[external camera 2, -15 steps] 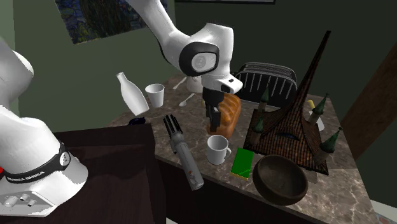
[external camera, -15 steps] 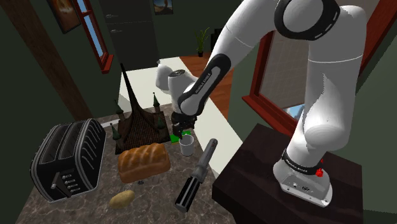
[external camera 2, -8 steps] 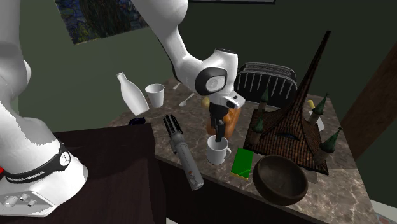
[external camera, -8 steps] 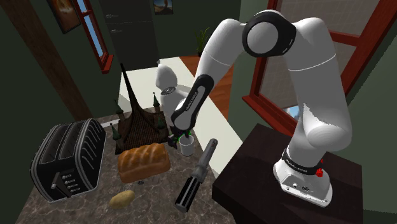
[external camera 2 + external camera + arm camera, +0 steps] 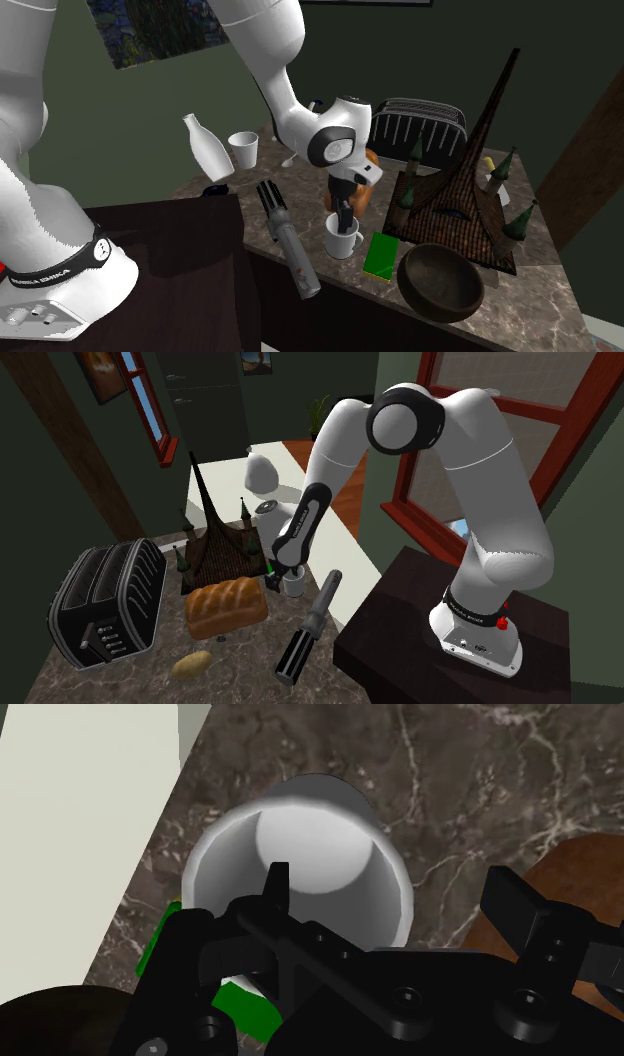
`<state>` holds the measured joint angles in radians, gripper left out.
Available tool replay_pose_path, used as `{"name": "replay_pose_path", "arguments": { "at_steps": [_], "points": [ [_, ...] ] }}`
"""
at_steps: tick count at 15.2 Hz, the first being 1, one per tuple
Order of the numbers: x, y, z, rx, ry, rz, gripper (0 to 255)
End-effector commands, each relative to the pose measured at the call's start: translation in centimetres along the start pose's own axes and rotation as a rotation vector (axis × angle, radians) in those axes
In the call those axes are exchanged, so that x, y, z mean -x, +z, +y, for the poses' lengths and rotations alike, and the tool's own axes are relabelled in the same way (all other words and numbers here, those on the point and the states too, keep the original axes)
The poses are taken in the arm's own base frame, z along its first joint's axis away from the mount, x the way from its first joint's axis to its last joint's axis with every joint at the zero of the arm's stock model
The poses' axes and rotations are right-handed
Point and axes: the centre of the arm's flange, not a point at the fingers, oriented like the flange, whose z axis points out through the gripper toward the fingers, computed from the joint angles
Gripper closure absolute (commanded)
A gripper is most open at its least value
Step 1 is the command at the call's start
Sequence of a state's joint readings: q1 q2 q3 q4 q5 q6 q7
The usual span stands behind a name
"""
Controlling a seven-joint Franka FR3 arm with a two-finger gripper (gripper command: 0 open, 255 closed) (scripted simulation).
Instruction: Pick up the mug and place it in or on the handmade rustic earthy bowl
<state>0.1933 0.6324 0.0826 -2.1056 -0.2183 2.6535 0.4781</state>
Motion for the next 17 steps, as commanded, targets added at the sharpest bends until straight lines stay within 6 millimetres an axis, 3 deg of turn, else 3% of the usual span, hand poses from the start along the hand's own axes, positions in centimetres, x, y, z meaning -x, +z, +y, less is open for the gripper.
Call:
{"name": "replay_pose_path", "arguments": {
  "at_steps": [1, 6, 7, 17],
  "points": [
    [0.00, 0.19, -0.08, 0.000, 0.000, 0.001, 0],
    [0.00, 0.19, -0.08, 0.000, 0.000, 0.001, 0],
    [0.00, 0.19, -0.08, 0.000, 0.000, 0.001, 255],
    [0.04, -0.33, -0.04, 0.000, 0.000, 0.001, 255]
  ]
}}
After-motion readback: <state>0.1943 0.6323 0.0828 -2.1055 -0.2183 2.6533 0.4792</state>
